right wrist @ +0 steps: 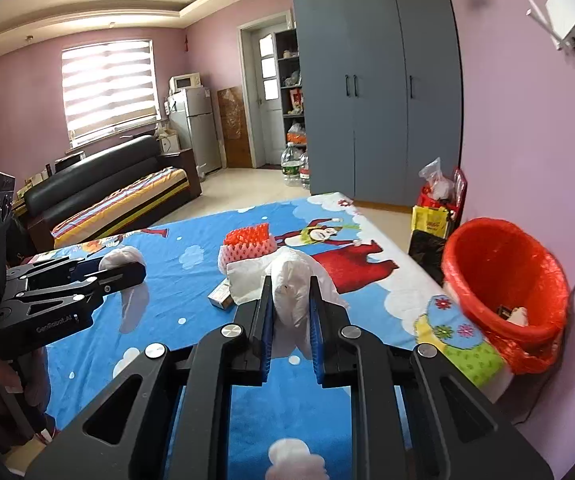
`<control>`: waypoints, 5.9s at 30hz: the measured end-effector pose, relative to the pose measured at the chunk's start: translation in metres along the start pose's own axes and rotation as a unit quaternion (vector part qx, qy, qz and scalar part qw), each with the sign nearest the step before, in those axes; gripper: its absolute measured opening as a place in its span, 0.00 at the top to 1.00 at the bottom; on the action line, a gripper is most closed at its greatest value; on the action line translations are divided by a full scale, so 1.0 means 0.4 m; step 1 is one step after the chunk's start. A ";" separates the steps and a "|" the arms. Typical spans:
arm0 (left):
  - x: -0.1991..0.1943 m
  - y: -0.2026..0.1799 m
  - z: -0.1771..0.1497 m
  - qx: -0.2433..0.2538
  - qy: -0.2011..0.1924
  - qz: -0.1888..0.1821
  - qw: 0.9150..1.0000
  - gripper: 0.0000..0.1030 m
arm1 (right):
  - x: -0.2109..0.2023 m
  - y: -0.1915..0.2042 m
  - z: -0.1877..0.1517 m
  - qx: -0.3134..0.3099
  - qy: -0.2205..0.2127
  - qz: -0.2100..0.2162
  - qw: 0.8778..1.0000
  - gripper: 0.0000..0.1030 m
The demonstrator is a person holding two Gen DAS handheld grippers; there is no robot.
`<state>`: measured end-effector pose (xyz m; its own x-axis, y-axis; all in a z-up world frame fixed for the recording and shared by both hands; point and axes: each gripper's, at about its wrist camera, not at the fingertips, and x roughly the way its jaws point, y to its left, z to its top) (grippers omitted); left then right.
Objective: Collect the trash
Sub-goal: 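Carry both white tissues in both tools over the red bin, then open both tools to drop the tissues into the bin, then move both tools back over the foam net and white box on the bed, then grasp the small white box with the right tool while the left tool grasps the orange foam net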
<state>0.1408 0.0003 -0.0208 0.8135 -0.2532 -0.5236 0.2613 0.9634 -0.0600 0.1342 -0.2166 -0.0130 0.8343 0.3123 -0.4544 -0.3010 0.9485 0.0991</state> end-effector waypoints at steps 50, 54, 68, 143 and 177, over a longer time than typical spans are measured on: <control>0.418 -0.560 0.283 0.147 -0.019 -0.245 0.958 0.63 | -0.031 -0.539 -0.006 0.118 -0.049 -0.177 0.976 0.83; 0.498 -0.594 0.307 0.156 -0.010 -0.260 0.953 0.63 | 0.016 -0.596 -0.007 0.124 -0.044 -0.187 0.973 0.83; 0.735 -0.603 0.365 0.114 0.015 -0.248 0.962 0.28 | 0.182 -0.728 -0.025 0.136 -0.011 -0.209 0.968 0.60; 0.392 0.285 0.036 -0.044 0.073 -0.008 0.996 0.05 | 0.522 0.062 -0.062 0.014 0.183 -0.045 0.982 0.69; 0.392 -0.003 0.080 -0.005 0.085 -0.018 0.996 0.50 | 0.242 -0.156 -0.051 0.092 0.083 -0.048 0.991 0.69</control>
<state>0.2844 -0.0433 -0.0757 0.7030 -0.2707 -0.6576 0.2832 0.9548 -0.0903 0.2242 -0.2466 -0.0813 0.7626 0.2219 -0.6077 -0.1219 0.9718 0.2019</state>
